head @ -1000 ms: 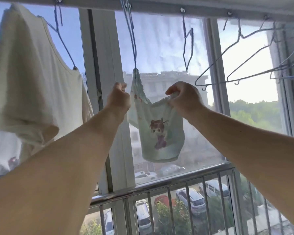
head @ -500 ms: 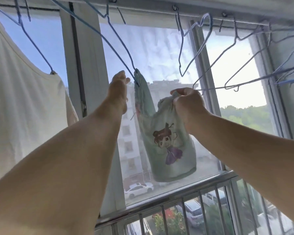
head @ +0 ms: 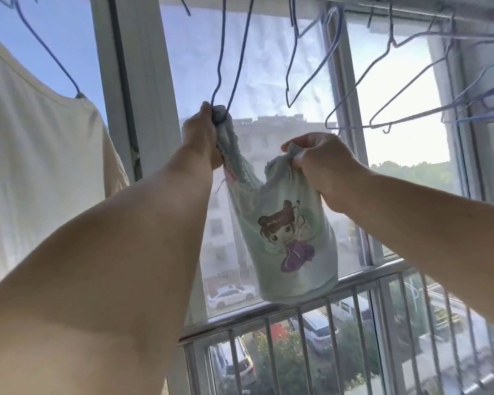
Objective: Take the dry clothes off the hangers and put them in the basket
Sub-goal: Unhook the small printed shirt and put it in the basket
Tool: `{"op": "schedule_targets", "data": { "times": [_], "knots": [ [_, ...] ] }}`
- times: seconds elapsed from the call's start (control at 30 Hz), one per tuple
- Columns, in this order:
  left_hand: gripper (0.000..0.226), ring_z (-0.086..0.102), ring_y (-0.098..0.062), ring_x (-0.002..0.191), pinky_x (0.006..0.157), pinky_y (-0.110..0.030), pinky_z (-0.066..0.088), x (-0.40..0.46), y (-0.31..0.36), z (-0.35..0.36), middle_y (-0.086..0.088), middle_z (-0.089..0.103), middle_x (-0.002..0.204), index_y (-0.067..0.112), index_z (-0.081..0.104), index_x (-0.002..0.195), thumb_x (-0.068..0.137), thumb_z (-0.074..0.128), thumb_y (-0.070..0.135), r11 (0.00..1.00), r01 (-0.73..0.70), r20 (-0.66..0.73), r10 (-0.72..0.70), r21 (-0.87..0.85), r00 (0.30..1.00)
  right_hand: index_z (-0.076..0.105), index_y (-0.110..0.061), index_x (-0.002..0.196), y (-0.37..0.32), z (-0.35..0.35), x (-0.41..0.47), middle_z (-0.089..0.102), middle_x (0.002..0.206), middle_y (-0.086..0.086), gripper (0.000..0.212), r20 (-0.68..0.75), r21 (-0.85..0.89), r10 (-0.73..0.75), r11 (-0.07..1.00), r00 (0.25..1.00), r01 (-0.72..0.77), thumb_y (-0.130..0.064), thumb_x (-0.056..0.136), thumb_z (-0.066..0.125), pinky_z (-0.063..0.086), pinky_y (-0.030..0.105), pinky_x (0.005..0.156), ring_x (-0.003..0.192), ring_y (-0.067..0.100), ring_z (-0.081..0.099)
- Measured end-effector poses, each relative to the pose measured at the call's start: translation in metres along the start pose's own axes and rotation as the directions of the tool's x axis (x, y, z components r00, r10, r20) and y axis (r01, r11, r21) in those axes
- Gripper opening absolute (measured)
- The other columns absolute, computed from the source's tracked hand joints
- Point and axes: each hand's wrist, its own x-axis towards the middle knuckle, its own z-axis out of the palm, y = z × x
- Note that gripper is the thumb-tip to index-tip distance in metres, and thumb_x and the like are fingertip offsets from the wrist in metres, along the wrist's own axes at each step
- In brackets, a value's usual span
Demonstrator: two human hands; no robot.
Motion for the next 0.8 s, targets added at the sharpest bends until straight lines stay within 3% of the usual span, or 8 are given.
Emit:
{"op": "schedule_targets", "data": {
  "times": [0.13,0.3,0.33,0.4,0.5,0.6,0.67,0.8],
  "knots": [
    [0.042,0.047,-0.009,0.039,0.039,-0.013,0.039,-0.003,-0.011,-0.022,0.006,0.047,0.030,0.012,0.052,0.061,0.099,0.038,0.025,0.991,0.066,-0.123,-0.052,0.115,0.991,0.068,-0.019,0.078,0.009,-0.003,-0.009,0.065,0.091,0.005,0.035,0.082,0.018,0.045,0.999,0.996,-0.047,0.007,0.087,0.045,0.056,0.032,0.079,0.091,0.025,0.062],
    [0.041,0.049,-0.010,0.031,0.034,-0.014,0.040,-0.033,-0.050,-0.072,0.005,0.048,0.029,0.009,0.048,0.064,0.100,0.036,0.025,0.940,0.115,-0.218,-0.045,0.322,0.975,0.070,-0.017,0.082,0.043,-0.009,-0.038,0.067,0.101,0.012,0.038,0.167,0.037,0.135,0.989,0.977,-0.143,0.011,0.085,0.045,0.054,0.045,0.089,0.098,0.031,0.064],
    [0.040,0.054,-0.011,0.034,0.036,-0.016,0.044,-0.040,-0.061,-0.085,0.002,0.053,0.033,0.010,0.048,0.064,0.100,0.036,0.024,0.910,0.093,-0.222,-0.001,0.404,0.975,0.070,-0.017,0.083,0.052,-0.011,-0.045,0.067,0.102,0.014,0.037,0.178,0.040,0.160,0.985,0.971,-0.170,0.011,0.085,0.046,0.053,0.045,0.089,0.098,0.032,0.064],
    [0.038,0.066,-0.022,0.064,0.056,-0.026,0.053,-0.057,-0.085,-0.114,-0.007,0.065,0.059,0.013,0.051,0.064,0.098,0.039,0.025,0.777,0.056,-0.207,0.096,0.627,0.974,0.069,-0.017,0.083,0.073,-0.014,-0.065,0.066,0.102,0.015,0.034,0.203,0.019,0.219,0.974,0.954,-0.228,0.010,0.085,0.049,0.054,0.045,0.088,0.097,0.033,0.064],
    [0.035,0.052,-0.024,0.080,0.066,-0.029,0.040,-0.092,-0.109,-0.146,-0.009,0.058,0.079,0.005,0.061,0.079,0.098,0.040,0.026,0.610,0.070,-0.211,0.163,0.789,0.964,0.068,-0.018,0.080,0.100,-0.020,-0.091,0.066,0.095,0.012,0.034,0.196,-0.007,0.290,0.956,0.937,-0.294,0.011,0.085,0.050,0.056,0.036,0.080,0.086,0.027,0.063],
    [0.035,0.052,-0.024,0.081,0.073,-0.031,0.042,-0.141,-0.139,-0.178,-0.009,0.059,0.086,0.004,0.064,0.092,0.098,0.038,0.027,0.583,0.144,-0.246,0.100,0.800,0.964,0.067,-0.018,0.073,0.136,-0.021,-0.130,0.065,0.082,0.007,0.034,0.211,-0.050,0.379,0.925,0.901,-0.377,0.011,0.084,0.052,0.054,0.027,0.067,0.072,0.018,0.059],
    [0.033,0.051,-0.022,0.079,0.071,-0.029,0.040,-0.167,-0.155,-0.197,-0.007,0.058,0.082,0.010,0.062,0.080,0.098,0.039,0.026,0.606,0.198,-0.283,0.047,0.770,0.958,0.066,-0.019,0.070,0.158,-0.022,-0.153,0.063,0.077,0.003,0.033,0.211,-0.071,0.430,0.902,0.878,-0.425,0.009,0.084,0.053,0.048,0.022,0.058,0.068,0.015,0.056],
    [0.032,0.055,-0.022,0.075,0.070,-0.032,0.047,-0.227,-0.187,-0.236,0.000,0.061,0.074,0.022,0.056,0.066,0.095,0.047,0.031,0.613,0.334,-0.326,-0.129,0.716,0.936,0.065,-0.020,0.078,0.199,-0.029,-0.199,0.060,0.081,0.003,0.035,0.155,-0.030,0.537,0.841,0.829,-0.540,0.009,0.086,0.048,0.047,0.027,0.062,0.073,0.016,0.054]
  ]
}}
